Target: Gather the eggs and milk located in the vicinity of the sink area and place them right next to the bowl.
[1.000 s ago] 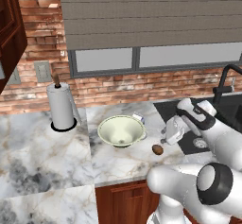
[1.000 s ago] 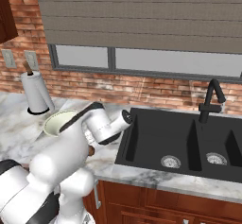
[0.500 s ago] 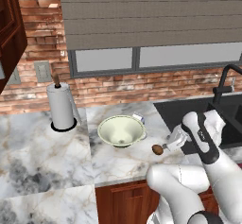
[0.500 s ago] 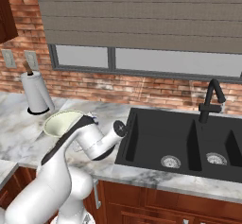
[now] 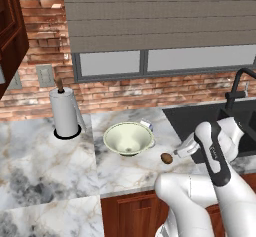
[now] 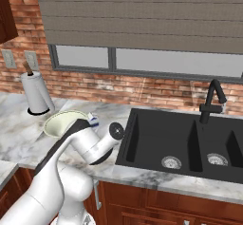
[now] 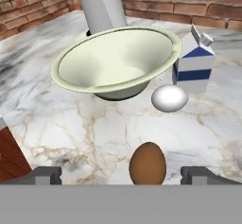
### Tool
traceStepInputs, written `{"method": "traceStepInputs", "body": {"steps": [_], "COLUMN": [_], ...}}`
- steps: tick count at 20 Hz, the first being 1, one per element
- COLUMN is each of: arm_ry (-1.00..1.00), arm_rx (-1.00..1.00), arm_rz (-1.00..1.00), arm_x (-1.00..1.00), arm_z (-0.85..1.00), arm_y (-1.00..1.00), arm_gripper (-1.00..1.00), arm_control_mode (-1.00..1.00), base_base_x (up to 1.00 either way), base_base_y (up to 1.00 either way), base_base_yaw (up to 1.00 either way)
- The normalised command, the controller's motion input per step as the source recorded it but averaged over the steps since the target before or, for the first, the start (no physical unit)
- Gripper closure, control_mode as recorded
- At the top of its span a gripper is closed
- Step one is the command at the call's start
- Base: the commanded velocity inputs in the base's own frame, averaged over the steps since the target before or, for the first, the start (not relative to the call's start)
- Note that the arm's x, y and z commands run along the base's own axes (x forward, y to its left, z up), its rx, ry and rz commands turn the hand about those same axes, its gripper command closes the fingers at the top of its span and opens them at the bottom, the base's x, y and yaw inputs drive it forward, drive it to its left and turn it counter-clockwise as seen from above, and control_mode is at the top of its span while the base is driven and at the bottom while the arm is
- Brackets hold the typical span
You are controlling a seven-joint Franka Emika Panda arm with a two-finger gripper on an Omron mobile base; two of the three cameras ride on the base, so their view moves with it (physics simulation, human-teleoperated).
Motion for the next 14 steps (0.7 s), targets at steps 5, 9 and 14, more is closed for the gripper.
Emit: {"method": "traceStepInputs", "body": {"steps": [5, 9, 14], "arm_ry": [0.0, 0.02, 0.15], "arm_rx": [0.0, 0.0, 0.0], "arm_rz": [-0.02, 0.0, -0.01], "arm_x": [-0.02, -0.03, 0.0], "arm_z": [-0.07, -0.05, 0.0], "arm_y": [0.0, 0.0, 0.0], "arm_gripper": [-1.0, -1.0, -1.0], "arm_control_mode": [-1.0, -1.0, -1.0], "base_base_x": [0.0, 0.0, 0.0], "base_base_y": [0.0, 0.0, 0.0], "base_base_yaw": [0.0, 0.0, 0.0]}}
